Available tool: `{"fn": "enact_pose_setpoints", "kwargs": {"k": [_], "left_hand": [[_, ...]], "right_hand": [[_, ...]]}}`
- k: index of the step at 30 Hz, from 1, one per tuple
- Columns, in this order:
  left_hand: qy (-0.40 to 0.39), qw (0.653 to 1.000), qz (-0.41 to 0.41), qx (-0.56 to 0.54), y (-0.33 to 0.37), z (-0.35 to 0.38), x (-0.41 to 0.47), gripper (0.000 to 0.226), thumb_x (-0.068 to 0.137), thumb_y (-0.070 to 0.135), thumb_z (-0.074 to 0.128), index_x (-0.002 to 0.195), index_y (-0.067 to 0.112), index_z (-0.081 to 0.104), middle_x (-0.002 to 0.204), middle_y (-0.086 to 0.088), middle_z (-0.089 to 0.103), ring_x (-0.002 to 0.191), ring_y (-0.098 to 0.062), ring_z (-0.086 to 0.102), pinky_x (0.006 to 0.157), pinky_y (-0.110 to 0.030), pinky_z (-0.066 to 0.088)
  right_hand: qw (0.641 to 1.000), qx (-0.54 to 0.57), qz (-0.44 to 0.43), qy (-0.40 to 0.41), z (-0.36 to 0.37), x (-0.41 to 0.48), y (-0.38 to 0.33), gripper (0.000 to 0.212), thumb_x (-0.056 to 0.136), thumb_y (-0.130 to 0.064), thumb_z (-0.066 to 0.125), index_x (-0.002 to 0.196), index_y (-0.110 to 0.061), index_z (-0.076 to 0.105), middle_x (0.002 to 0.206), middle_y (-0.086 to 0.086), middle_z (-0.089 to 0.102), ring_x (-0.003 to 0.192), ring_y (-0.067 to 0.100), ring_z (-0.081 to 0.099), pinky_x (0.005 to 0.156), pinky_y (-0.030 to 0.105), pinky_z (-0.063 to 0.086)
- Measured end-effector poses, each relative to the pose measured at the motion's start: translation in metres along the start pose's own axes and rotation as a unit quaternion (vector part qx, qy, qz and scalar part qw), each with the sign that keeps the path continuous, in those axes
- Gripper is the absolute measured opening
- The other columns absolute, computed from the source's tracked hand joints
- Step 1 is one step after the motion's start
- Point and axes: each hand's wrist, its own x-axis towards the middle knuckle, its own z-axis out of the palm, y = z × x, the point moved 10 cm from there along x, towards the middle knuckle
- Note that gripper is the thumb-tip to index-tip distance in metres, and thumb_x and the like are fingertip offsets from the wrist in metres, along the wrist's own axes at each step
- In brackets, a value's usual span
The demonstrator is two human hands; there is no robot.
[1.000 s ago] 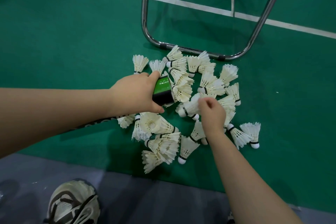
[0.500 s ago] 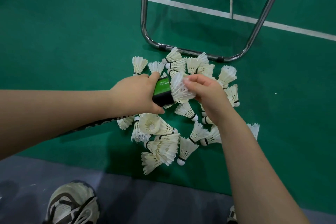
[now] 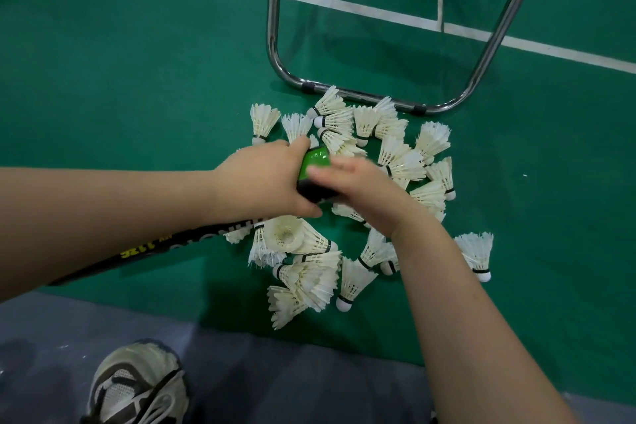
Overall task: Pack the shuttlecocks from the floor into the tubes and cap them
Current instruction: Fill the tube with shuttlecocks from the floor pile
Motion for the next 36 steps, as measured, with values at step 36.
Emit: {"fn": "enact_pose_setpoints", "kwargs": {"k": [36], "left_hand": [[-0.014, 0.999, -0.032, 0.023, -0.022, 0.003, -0.007, 0.078, 0.066, 0.065, 0.069, 0.120, 0.019, 0.037, 0.096, 0.000, 0.053, 0.081, -0.021, 0.055, 0.069, -0.038, 0.053]], "right_hand": [[0.946, -0.033, -0.125, 0.298, -0.080, -0.026, -0.008, 0.021, 0.094, -0.010, 0.046, 0.079, -0.024, 0.043, 0.075, -0.007, 0.048, 0.064, 0.003, 0.046, 0.056, 0.009, 0.038]]}}
